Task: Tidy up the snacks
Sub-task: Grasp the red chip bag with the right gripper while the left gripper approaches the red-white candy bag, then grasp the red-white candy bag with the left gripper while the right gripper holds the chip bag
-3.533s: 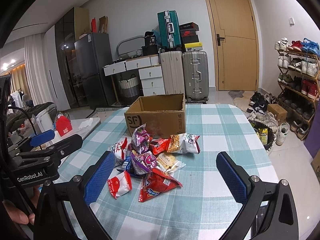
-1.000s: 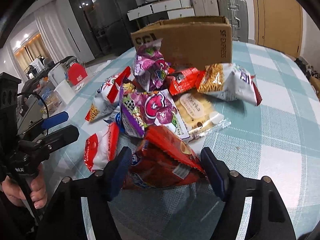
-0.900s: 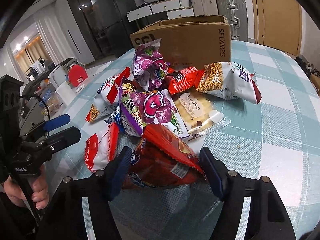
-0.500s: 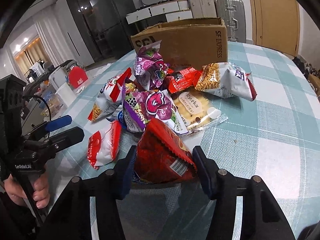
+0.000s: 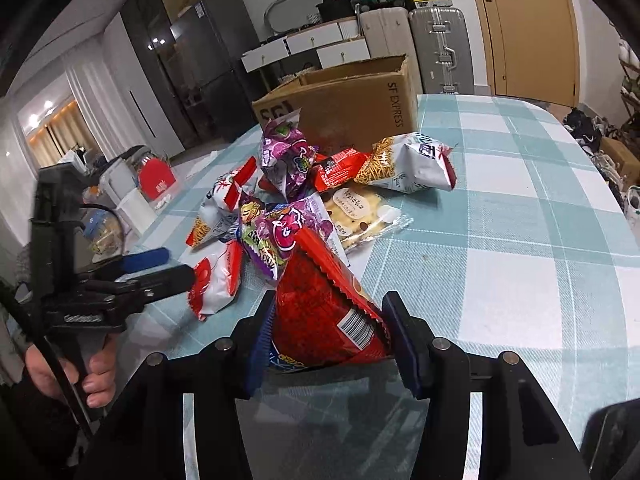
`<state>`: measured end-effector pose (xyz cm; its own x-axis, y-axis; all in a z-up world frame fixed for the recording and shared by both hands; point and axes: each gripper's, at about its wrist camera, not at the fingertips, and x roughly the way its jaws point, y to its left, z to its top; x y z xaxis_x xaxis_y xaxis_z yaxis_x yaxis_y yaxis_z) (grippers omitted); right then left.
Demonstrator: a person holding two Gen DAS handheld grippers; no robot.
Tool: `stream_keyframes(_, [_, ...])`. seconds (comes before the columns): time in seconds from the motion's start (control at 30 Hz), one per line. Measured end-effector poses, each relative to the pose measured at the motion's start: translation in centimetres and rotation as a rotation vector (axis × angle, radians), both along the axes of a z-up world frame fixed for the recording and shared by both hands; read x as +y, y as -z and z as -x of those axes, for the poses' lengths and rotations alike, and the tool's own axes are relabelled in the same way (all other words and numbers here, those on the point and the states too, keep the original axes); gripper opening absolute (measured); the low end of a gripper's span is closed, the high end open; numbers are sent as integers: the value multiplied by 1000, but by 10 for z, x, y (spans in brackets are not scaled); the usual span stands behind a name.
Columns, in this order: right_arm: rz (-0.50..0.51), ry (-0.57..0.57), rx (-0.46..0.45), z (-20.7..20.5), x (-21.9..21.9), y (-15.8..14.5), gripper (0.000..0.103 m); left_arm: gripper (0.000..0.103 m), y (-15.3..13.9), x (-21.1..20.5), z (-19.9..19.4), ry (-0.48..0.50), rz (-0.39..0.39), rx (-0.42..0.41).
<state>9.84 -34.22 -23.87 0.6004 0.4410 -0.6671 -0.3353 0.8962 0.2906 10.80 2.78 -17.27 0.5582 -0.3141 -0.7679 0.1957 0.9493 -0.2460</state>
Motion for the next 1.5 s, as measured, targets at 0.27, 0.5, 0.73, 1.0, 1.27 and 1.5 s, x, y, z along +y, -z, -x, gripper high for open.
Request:
stream_keyframes(0.27, [-24,25,-14,15,-22,-2,53,102,10,-20,-21,108,-18,70])
stream_keyframes(0.5, [-25,28,-23,22,-29,-2,53,80,8,-36,-20,169,-63,62])
stream_keyframes(0.73, [-25,28,-30,27,-26,-5,53,50,5,-44,-8,178,-110,45])
stream_keyframes(1.0, [-18,20,-54,35,-16,-15,53,42,1,-30,5,186,-57,44])
stream_keyframes(1.27, [-4,2,-111,47,-3,-41,53,42,-40,-15,36,185,-32,-42])
stream_keyframes(1.5, [-16,-15,-163,48,5,-75,53,42,-89,0,41,136,-13,-97])
